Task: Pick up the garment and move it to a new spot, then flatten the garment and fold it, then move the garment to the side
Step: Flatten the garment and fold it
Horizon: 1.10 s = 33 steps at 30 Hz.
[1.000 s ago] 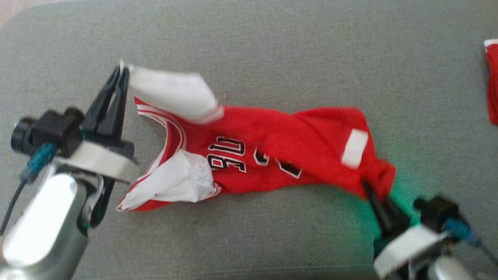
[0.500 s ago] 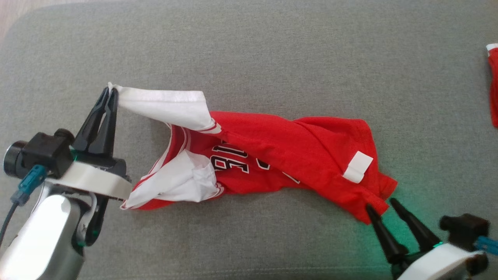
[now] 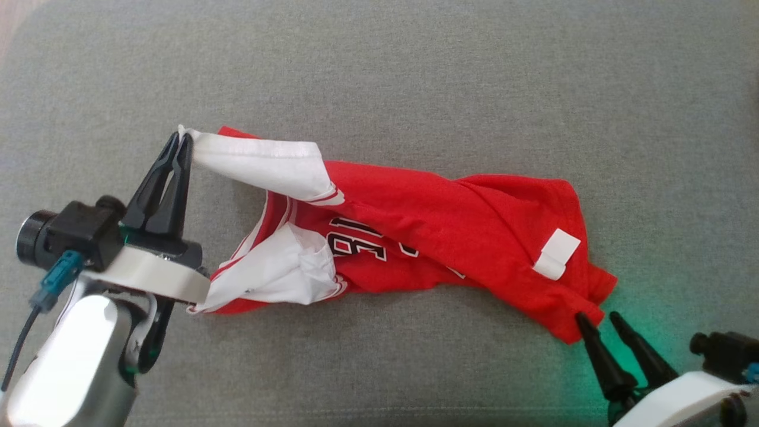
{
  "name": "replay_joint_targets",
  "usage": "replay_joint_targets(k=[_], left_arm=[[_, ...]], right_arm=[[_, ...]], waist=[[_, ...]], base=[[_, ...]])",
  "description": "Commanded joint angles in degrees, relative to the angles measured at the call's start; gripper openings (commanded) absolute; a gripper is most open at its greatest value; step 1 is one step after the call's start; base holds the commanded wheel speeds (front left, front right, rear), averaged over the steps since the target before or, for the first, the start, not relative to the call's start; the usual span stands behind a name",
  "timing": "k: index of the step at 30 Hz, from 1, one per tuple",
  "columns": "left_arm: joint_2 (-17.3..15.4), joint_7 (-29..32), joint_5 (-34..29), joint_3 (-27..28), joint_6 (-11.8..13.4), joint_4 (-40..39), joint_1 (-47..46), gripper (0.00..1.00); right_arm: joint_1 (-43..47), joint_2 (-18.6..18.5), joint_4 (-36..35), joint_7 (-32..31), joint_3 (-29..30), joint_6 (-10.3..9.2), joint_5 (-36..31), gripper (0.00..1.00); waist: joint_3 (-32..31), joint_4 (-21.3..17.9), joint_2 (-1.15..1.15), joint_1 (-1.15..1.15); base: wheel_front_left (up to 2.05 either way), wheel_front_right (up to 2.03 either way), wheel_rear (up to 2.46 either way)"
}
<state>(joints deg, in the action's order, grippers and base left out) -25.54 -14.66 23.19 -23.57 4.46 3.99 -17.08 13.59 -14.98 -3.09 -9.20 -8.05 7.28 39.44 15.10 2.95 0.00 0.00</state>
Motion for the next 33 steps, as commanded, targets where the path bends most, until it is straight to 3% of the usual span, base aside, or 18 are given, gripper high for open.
replay_joint_targets(k=[1, 2, 3, 4, 6, 7, 9, 10, 18, 24, 33], left_arm=[[-1.64, -0.33, -0.71, 2.98, -0.15, -1.37, -3.27, 0.00], [-1.64, -0.33, -0.80, 3.06, -0.20, -1.30, -3.38, 0.00], [-1.61, -0.33, -0.88, 3.15, -0.24, -1.25, -3.46, 0.00], [-1.58, -0.33, -0.95, 3.24, -0.27, -1.21, -3.52, 0.00], [-1.52, -0.33, -1.07, 3.42, -0.32, -1.12, -3.54, 0.00], [-1.49, -0.33, -1.12, 3.49, -0.36, -1.06, -3.52, 0.00], [-1.43, -0.33, -1.23, 3.61, -0.43, -0.92, -3.46, 0.00], [-1.44, -0.34, -1.28, 3.68, -0.46, -0.84, -3.44, 0.00], [-1.52, -0.34, -1.82, 4.93, -0.56, -1.34, -3.58, 0.00], [-2.12, -0.34, -1.76, 7.21, -2.74, -5.76, -6.97, 0.00], [-6.15, 4.51, -2.64, 10.26, -4.12, -13.98, -21.86, 0.00]], right_arm=[[-0.20, -1.36, -1.46, 0.67, -1.55, 0.21, 0.54, 1.00], [-0.35, -1.38, -1.45, 0.74, -2.09, 0.21, 0.81, 1.00], [-0.53, -1.51, -1.57, 0.86, -2.69, 0.21, 1.05, 0.91], [-0.72, -1.77, -1.75, 1.00, -3.32, 0.21, 1.17, 0.52], [-1.13, -2.34, -1.95, 1.57, -4.21, 0.21, 1.16, 0.26], [-1.37, -2.56, -1.92, 1.92, -4.50, 0.21, 1.12, 0.18], [-1.94, -2.84, -1.63, 2.60, -4.64, 0.21, 0.94, 0.13], [-2.25, -3.03, -1.52, 2.90, -4.79, 0.21, 0.83, 0.00], [-4.04, -5.36, -1.67, 7.09, -4.54, 0.21, -1.68, 0.00], [-7.47, -7.81, -6.80, 10.10, 0.92, 0.21, -4.72, 0.00], [-23.22, -13.89, -17.18, 3.71, 10.99, 0.21, -8.45, 0.00]], waist=[[0.11, 0.01, 0.00, 0.00], [0.18, -0.02, 0.00, 0.00], [0.25, -0.05, 0.00, 0.00], [0.29, -0.10, 0.00, 0.00], [0.29, -0.24, 0.00, 0.00], [0.26, -0.30, 0.00, 0.00], [0.08, -0.41, 0.00, 0.00], [-0.02, -0.47, 0.00, 0.00], [-1.30, -0.69, 0.00, 0.00], [-3.27, -1.67, 0.00, 0.00], [-4.21, -4.04, 0.00, 0.00]], base=[[0.00, 0.00, 0.00], [0.00, 0.00, 0.00], [0.00, 0.00, 0.00], [0.00, 0.00, 0.00], [0.00, 0.00, 0.00], [0.00, 0.00, 0.00], [0.00, 0.00, 0.00], [0.00, 0.00, 0.00], [0.00, 0.00, 0.00], [0.00, 0.00, 0.00], [0.00, 0.00, 0.00]])
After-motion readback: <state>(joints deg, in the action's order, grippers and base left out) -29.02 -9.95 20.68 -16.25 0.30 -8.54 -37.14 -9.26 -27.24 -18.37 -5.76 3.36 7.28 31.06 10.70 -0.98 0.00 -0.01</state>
